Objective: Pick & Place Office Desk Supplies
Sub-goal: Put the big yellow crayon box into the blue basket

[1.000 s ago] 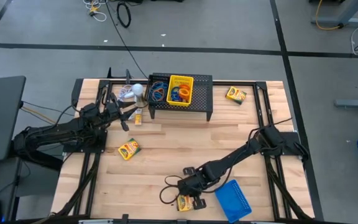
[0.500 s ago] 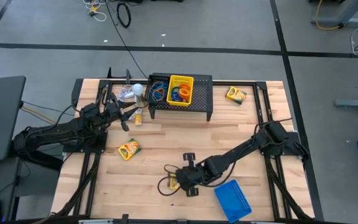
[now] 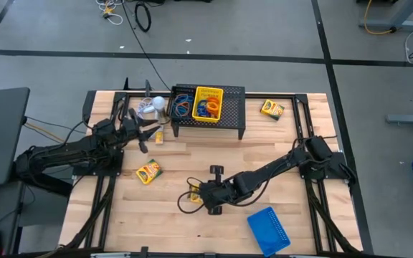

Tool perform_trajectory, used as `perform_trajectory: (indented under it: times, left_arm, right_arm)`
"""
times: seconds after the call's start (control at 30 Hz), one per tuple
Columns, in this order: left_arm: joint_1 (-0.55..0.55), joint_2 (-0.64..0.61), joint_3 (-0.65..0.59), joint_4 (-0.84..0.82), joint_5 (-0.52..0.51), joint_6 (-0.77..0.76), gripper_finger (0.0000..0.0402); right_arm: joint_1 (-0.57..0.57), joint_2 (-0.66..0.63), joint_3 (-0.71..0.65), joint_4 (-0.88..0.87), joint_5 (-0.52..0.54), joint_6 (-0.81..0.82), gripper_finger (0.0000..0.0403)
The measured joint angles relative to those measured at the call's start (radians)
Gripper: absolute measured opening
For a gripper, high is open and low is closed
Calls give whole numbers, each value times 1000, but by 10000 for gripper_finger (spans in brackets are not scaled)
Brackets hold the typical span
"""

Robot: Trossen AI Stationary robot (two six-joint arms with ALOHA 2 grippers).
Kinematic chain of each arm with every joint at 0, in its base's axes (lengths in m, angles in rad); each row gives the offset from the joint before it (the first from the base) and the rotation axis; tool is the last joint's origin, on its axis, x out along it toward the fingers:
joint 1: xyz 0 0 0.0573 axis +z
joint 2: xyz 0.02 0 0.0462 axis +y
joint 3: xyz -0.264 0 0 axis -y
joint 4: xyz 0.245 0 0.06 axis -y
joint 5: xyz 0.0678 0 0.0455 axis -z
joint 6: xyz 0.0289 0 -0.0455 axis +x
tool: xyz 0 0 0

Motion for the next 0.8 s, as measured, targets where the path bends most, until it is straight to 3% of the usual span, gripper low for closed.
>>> perform_trajectory:
  times: [0.27, 0.47, 0.8]
  left_arm:
    - [0, 0, 0, 0, 233, -98, 125]
    - [0, 0, 0, 36, 366, -181, 125]
    - [-25, 10, 0, 66, 514, -233, 126]
  right_arm:
    - [0, -23, 0, 66, 95, -44, 0]
    - [-6, -64, 2, 141, 236, -123, 0]
    - [-24, -157, 2, 341, 483, -343, 0]
